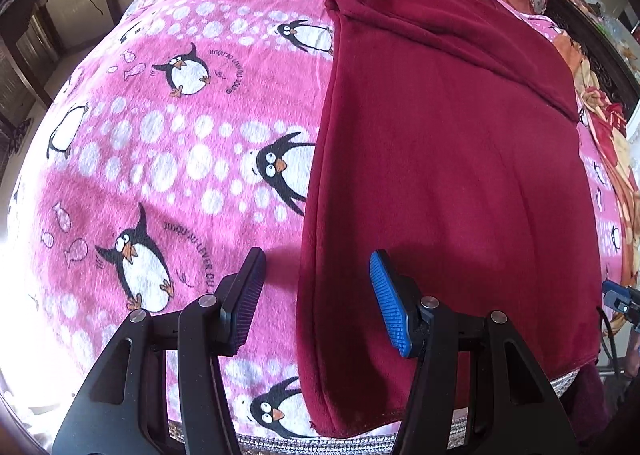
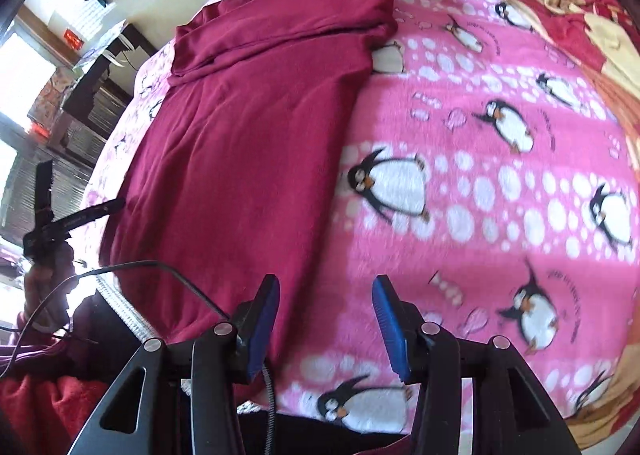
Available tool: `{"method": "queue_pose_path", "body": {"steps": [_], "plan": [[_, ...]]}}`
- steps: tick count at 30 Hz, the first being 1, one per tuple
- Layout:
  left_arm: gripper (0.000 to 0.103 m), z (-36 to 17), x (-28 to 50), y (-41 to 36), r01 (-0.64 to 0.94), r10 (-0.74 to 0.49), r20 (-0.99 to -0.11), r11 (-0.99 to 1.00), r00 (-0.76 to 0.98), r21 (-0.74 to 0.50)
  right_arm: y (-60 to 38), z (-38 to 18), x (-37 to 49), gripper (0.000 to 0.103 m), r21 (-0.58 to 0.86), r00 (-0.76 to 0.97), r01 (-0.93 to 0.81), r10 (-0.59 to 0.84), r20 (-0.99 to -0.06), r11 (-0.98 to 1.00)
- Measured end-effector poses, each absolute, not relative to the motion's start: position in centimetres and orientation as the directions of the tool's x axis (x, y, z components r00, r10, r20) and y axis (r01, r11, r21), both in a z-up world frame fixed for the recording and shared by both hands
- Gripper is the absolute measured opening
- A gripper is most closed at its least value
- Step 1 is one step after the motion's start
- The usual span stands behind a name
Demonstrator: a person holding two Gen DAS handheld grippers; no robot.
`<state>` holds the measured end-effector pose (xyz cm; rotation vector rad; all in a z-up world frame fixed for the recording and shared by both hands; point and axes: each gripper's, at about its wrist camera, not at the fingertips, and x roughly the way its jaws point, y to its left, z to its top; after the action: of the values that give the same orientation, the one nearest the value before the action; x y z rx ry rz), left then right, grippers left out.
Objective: Fold small clothes
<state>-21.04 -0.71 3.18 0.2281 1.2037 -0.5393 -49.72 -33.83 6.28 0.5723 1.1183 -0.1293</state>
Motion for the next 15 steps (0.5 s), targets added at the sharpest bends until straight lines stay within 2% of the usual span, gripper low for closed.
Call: {"method": "queue_pose_path", "body": {"steps": [6,11,15], "plan": [[0.054,3.4,-22.6,-0.5,0.524,-0.277,-0.928,0.844,0.248,-0.112,-32.1,6.6,-50.8,0.046,0.31,0.401,0.344,0.16,-0.902,0.886],[0.054,3.3,-23.3,0.3,0.517,-0.284,-0.929,0.846,0.236,-0.127,-32.9,9.0,-53.5,0.046,0.13,0.349,0.358,-0.003,-0.937,0.925],[0.054,3.4,-24.2,1.4,0.504,-0.288,-0.931,0.852,0.223,-0.143,-34.9,10.9,-55.0,0.047,0.179,0.425,0.417,-0.017,-0.905,0.891]]}}
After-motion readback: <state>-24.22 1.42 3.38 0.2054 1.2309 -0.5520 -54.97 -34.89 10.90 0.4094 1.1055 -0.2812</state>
